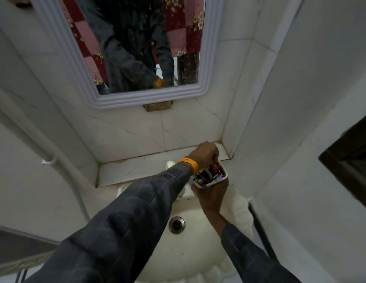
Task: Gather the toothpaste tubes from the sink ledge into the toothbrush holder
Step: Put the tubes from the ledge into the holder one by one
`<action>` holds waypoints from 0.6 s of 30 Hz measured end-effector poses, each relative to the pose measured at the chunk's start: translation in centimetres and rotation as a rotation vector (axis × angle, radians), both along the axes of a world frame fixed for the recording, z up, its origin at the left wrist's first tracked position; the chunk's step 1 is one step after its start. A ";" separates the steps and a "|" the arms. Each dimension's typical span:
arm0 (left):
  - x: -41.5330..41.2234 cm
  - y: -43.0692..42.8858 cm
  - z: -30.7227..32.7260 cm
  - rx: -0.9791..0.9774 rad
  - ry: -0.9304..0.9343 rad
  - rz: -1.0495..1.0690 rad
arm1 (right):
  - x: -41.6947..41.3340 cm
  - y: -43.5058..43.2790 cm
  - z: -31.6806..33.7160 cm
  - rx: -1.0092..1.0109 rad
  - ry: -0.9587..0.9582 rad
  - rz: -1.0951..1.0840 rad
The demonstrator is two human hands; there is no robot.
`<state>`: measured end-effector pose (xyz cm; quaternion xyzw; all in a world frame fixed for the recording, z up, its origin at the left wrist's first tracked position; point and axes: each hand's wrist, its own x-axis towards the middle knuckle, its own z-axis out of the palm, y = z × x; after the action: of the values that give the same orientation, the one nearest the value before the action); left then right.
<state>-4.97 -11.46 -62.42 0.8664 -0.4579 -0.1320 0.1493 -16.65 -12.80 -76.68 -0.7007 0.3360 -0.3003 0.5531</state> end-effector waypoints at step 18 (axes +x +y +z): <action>6.9 9.7 1.6 -0.183 -0.582 0.444 | 9.2 -7.0 5.7 -0.044 0.022 -0.177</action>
<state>1.96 -1.78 -60.82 0.9288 -0.2922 0.1969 0.1146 -7.45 -19.84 -71.00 -0.6836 0.3959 -0.3478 0.5050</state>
